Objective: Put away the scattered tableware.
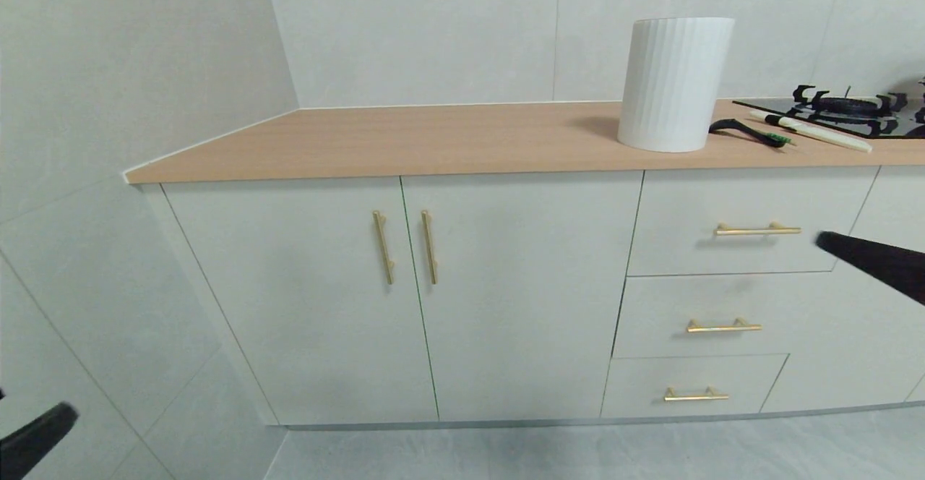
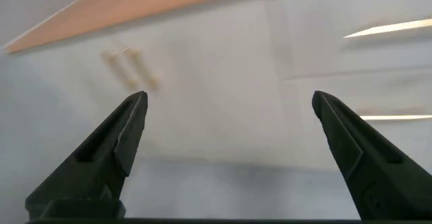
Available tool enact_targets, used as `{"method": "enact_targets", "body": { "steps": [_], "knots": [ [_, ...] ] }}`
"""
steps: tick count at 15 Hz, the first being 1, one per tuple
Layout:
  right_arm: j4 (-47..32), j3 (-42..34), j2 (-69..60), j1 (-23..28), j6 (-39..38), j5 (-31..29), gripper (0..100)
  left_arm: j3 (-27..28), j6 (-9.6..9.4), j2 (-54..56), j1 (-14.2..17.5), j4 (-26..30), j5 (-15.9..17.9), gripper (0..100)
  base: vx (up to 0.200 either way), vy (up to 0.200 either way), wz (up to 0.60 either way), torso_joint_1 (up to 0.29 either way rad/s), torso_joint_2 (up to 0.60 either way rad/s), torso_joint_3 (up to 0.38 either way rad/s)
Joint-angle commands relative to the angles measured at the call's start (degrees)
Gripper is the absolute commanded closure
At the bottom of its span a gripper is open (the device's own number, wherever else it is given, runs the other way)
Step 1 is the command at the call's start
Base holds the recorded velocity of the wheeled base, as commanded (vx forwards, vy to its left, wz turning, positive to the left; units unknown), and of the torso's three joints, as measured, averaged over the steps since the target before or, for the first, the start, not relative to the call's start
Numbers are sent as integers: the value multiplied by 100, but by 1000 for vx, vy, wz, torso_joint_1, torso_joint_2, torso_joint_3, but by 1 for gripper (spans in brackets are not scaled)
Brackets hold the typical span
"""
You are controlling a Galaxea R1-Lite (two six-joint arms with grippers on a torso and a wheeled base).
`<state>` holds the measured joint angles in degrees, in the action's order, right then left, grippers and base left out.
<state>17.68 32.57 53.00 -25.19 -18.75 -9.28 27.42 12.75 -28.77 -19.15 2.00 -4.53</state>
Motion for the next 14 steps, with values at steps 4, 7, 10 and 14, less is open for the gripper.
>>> {"method": "enact_targets", "body": {
  "steps": [4,7,10,14],
  "knots": [
    [-3024,-656,-4756,1438,1559,-452,0,-158,-792,2332,834,864,-4,0,0,0,0,0,0,0],
    [-3218,-735,-4729,2000,1682,-1067,0,-202,-818,2332,1142,846,-320,0,0,0,0,0,0,0],
    [-3394,-1174,-4940,2703,1664,-1155,0,-483,-897,2719,1810,881,-417,0,0,0,0,0,0,0],
    [-2673,-2124,-5265,2554,1673,-962,0,-1608,-1205,2877,1889,521,-795,0,0,0,0,0,0,0]
  ]
}}
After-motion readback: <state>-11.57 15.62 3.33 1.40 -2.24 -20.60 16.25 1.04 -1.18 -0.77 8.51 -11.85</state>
